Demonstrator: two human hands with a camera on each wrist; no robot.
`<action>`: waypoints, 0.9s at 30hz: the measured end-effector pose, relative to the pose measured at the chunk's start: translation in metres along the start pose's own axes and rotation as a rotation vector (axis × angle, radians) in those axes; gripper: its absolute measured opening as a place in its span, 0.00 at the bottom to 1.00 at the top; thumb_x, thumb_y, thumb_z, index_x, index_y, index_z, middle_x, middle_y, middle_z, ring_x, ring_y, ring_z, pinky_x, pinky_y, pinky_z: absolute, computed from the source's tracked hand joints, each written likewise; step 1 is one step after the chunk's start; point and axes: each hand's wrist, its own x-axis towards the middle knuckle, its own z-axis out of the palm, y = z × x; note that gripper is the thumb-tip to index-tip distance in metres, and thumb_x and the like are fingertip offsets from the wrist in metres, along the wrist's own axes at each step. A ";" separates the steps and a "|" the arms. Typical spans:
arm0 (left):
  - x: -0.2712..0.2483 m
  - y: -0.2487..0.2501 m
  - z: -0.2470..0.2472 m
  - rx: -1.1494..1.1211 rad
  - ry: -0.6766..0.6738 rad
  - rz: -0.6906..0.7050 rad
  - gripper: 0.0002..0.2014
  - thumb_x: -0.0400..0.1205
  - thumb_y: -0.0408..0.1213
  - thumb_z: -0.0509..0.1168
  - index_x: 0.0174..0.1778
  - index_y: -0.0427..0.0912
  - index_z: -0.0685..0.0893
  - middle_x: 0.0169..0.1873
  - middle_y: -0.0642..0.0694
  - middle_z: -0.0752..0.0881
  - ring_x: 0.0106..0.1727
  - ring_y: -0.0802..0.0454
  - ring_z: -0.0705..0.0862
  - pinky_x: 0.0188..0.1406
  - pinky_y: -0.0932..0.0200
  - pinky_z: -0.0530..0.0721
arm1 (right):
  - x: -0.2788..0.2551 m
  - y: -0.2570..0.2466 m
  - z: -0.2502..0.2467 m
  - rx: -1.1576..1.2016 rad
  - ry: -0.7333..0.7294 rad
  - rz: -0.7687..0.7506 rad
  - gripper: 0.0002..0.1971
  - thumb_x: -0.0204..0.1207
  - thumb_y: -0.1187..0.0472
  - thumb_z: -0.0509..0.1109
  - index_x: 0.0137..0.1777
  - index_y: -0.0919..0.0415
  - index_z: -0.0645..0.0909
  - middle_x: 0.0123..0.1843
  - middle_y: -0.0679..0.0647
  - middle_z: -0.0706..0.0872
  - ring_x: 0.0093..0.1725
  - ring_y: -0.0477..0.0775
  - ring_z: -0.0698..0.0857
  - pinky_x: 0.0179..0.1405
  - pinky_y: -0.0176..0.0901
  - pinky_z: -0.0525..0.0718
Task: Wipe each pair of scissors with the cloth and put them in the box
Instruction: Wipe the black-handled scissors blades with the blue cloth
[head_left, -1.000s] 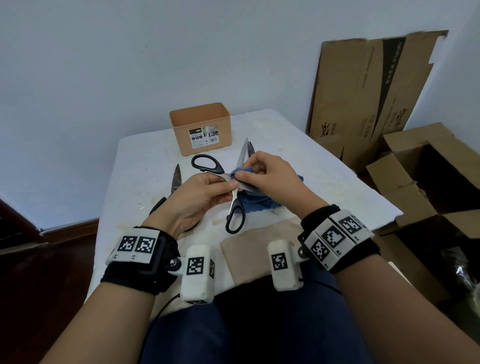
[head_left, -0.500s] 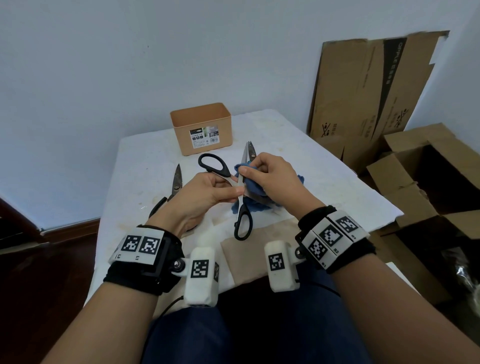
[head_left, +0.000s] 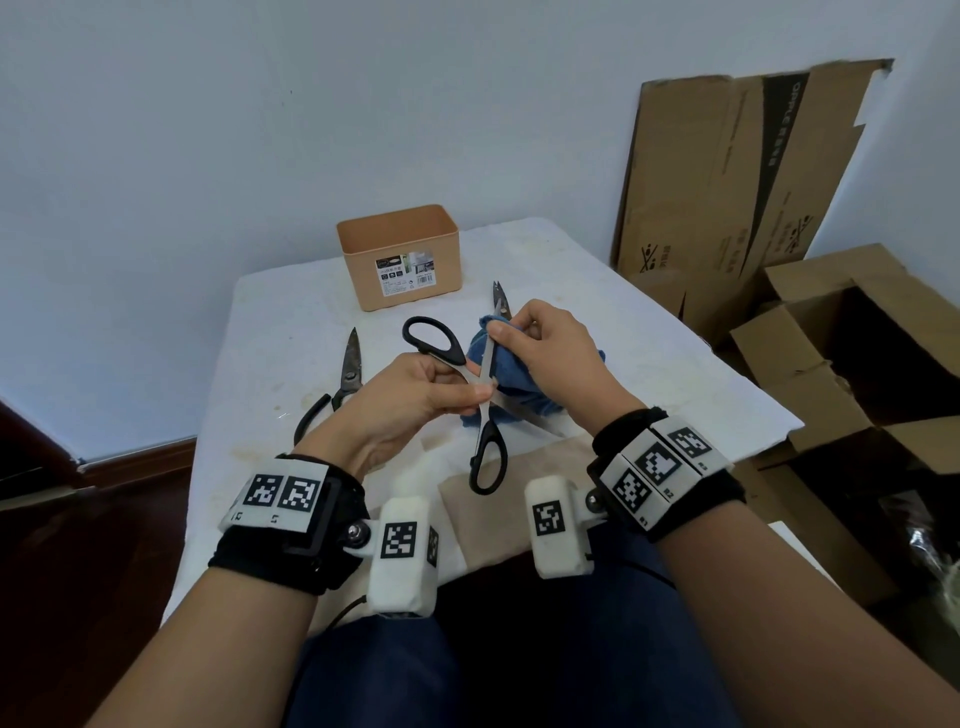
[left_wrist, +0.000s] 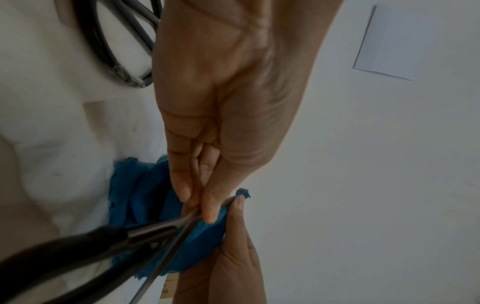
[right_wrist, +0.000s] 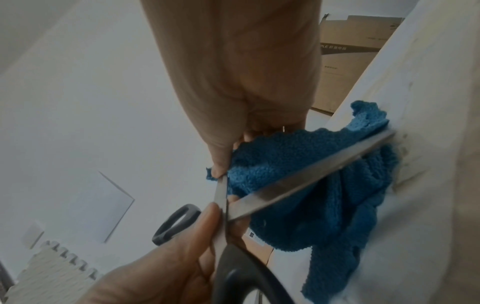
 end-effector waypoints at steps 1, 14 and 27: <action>0.000 0.000 0.001 -0.008 0.000 -0.003 0.10 0.79 0.23 0.70 0.41 0.44 0.90 0.39 0.46 0.93 0.39 0.56 0.88 0.47 0.62 0.85 | 0.001 0.000 0.000 -0.004 0.001 -0.002 0.13 0.79 0.49 0.71 0.41 0.57 0.77 0.32 0.49 0.80 0.32 0.45 0.77 0.30 0.33 0.74; -0.001 -0.003 -0.008 -0.070 0.004 -0.085 0.05 0.81 0.27 0.70 0.48 0.32 0.91 0.43 0.44 0.92 0.40 0.59 0.88 0.43 0.68 0.86 | 0.002 0.001 -0.011 0.092 0.154 0.060 0.16 0.84 0.47 0.62 0.48 0.61 0.79 0.39 0.48 0.83 0.45 0.50 0.82 0.48 0.43 0.78; 0.002 -0.001 -0.012 -0.085 0.035 -0.097 0.04 0.82 0.27 0.69 0.45 0.33 0.89 0.38 0.47 0.92 0.39 0.61 0.89 0.42 0.70 0.85 | -0.004 -0.009 -0.014 0.653 0.007 0.332 0.13 0.81 0.64 0.69 0.64 0.59 0.78 0.52 0.60 0.88 0.52 0.52 0.88 0.52 0.45 0.88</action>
